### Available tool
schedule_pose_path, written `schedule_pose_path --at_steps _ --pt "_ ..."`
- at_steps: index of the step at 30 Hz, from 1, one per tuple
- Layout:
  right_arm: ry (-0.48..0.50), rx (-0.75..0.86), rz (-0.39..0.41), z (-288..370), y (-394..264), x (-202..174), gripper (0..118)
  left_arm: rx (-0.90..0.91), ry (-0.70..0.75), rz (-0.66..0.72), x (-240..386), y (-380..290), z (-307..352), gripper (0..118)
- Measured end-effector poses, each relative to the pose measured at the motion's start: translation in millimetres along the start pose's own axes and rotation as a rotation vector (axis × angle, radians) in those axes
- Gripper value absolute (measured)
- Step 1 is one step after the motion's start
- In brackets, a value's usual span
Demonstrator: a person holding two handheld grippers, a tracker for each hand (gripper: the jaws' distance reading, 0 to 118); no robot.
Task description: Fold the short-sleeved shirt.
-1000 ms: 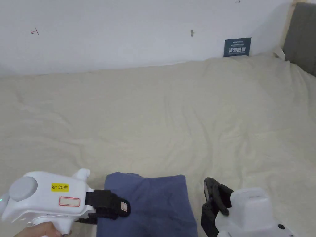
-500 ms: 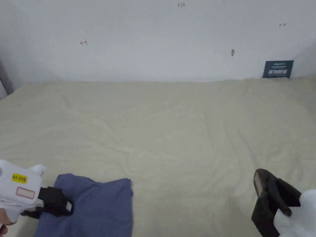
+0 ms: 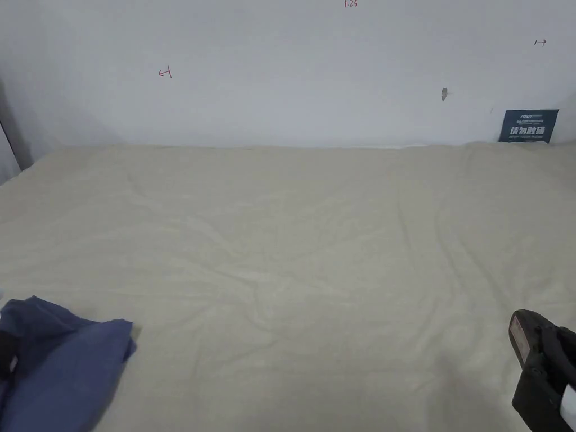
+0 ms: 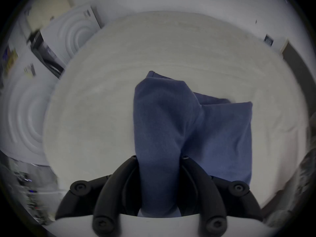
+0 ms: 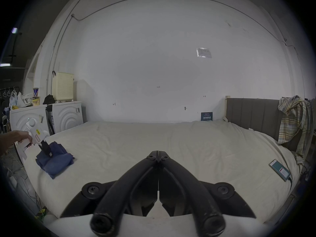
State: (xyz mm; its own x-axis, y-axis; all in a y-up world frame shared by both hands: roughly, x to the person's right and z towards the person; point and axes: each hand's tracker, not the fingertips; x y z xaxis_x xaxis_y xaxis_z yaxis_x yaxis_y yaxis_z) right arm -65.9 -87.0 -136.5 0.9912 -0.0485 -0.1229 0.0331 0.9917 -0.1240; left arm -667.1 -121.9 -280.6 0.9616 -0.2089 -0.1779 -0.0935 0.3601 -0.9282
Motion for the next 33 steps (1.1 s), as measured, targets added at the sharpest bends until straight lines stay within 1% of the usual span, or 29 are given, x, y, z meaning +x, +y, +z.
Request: schedule_pose_path --at_steps 2,3,4,5,6,7,8,9,10,11,12,15,18,19,20,21,22,24,25,27,28,30,32,33 --pt "-0.002 -0.004 0.001 -0.6 1.4 -2.7 0 -0.002 0.092 -0.004 -4.6 1.7 -2.7 28" --pt "-0.004 -0.007 0.004 -0.6 2.4 -4.2 0 -0.003 0.114 -0.026 -8.0 1.6 -5.4 28" --pt "-0.002 -0.007 0.006 -0.3 2.4 -4.3 0 0.005 0.102 -0.019 -11.9 -0.9 -8.1 28" --pt "0.002 -0.009 0.01 -0.6 2.7 -4.6 0 0.006 0.097 -0.013 -16.3 -1.8 -10.2 36" --pt "0.001 -0.013 0.014 -1.2 2.4 -4.1 0 0.0 0.094 0.002 -18.7 -4.3 -10.8 57" --pt "0.002 -0.015 0.017 -1.9 2.3 -3.9 0 0.014 0.137 0.026 -19.3 -8.3 -11.0 96" --pt "0.004 -0.018 0.016 -2.6 2.2 -3.9 0 0.02 0.171 0.014 -19.7 -11.8 -11.5 118" --pt "0.007 -0.023 0.012 -3.5 2.1 -3.7 0 0.032 0.198 0.005 -20.1 -16.3 -10.4 116" --pt "0.014 -0.028 0.007 -3.9 2.3 -3.7 0 0.083 0.166 0.028 -20.2 -20.7 -6.9 115" --pt "0.018 -0.032 0.002 -3.9 2.3 -3.9 0 0.067 0.159 0.026 -23.1 -22.4 -3.7 115" --pt "0.021 -0.034 -0.001 -3.9 2.3 -4.0 0 0.08 0.134 0.063 -25.9 -24.5 -1.2 115" --pt "0.031 -0.034 -0.003 -2.5 3.6 -4.4 0 0.172 0.107 0.103 -25.9 -33.4 11.6 115" --pt "0.04 -0.026 -0.004 2.2 7.0 -3.4 0 0.228 0.097 0.111 -13.1 -40.4 34.9 108" --pt "0.044 -0.023 -0.008 3.5 8.2 -2.3 0 0.281 0.087 0.106 -6.7 -44.5 45.4 103" --pt "0.047 -0.023 -0.013 4.8 9.4 -1.3 0 0.329 0.084 0.105 2.5 -47.2 56.5 85" --pt "0.046 -0.018 -0.017 6.8 10.4 -0.2 0 0.353 0.078 0.107 10.2 -50.4 65.4 62" --pt "0.048 -0.014 -0.02 8.7 11.5 1.3 0 0.384 0.074 0.115 19.1 -54.6 74.3 37" --pt "0.048 -0.01 -0.024 12.9 14.6 4.8 0 0.429 0.039 0.091 40.0 -62.1 92.6 16" --pt "0.051 -0.005 -0.024 15.4 16.0 6.9 0 0.485 0.069 0.091 54.7 -68.9 103.9 1" --pt "0.047 0.003 -0.019 20.4 19.1 11.7 0 0.601 0.092 0.14 78.4 -83.5 126.9 0" --pt "0.044 0.008 -0.018 22.7 20.6 14.6 0 0.631 0.067 0.137 93.5 -89.1 140.2 0" --pt "0.043 0.01 -0.017 25.9 24.0 20.9 0 0.711 0.003 0.184 117.4 -101.6 162.3 0" --pt "0.04 0.011 -0.021 30.2 27.0 27.2 0 0.785 -0.026 0.157 147.7 -113.4 184.2 0" --pt "0.038 0.014 -0.024 33.4 28.7 30.9 0 0.819 -0.005 0.13 164.5 -120.2 194.3 0"
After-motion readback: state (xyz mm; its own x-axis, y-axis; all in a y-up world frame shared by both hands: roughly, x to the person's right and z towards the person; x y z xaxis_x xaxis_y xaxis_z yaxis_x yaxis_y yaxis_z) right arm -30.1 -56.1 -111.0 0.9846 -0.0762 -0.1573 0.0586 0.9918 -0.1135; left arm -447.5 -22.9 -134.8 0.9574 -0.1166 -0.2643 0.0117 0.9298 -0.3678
